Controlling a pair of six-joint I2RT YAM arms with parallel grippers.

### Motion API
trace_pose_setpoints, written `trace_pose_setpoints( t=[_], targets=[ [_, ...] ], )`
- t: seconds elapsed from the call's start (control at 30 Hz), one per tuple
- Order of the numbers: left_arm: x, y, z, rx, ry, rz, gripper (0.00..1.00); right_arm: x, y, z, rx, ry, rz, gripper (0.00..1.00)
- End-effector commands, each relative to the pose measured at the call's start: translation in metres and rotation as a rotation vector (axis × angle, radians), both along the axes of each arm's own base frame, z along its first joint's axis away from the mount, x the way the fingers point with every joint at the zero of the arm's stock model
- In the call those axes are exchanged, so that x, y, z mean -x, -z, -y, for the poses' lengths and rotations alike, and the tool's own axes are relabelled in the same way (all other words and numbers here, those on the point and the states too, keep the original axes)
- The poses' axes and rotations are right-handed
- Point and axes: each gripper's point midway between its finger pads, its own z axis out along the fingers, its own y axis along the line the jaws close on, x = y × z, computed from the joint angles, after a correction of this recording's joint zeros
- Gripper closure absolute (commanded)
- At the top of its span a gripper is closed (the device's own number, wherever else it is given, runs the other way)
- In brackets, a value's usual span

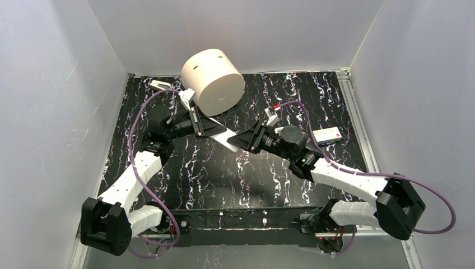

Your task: Load the batteries into the remote control

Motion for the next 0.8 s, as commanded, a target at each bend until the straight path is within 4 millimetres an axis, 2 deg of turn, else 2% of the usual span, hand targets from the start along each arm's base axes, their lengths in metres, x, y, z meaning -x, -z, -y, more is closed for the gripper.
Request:
trace_pose_setpoints(
  t=[0.0,0.13,0.23,0.33,0.47,0.67,0.77],
  targets=[
    [0.049,-0.025,0.017,0.026,0.278,0.035,1.0,0.008,-0.011,0.01,0.023,-0.007,0.121,0.47],
    [0.05,-0.029,0.013,0.022,0.298,0.079,1.0,0.022,-0.031,0.018,-0.075,-0.072,0.165,0.36],
    [0.05,-0.031,0.009,0.021,0.296,0.101,1.0,0.038,-0.043,0.015,-0.078,-0.175,0.254,0.28],
    [0.055,-0.035,0.007,0.02,0.315,0.134,1.0,0.058,-0.051,0.01,-0.044,-0.321,0.386,0.26],
    [0.066,-0.042,0.005,0.016,0.352,0.216,1.0,0.069,-0.044,0.003,0.046,-0.474,0.47,0.29],
    [0.083,-0.053,-0.001,0.009,0.375,0.344,1.0,0.07,-0.043,-0.011,0.055,-0.588,0.477,0.46],
    [0.087,-0.052,-0.002,0.004,0.384,0.358,1.0,0.072,-0.043,-0.015,0.044,-0.632,0.481,0.5]
  ],
)
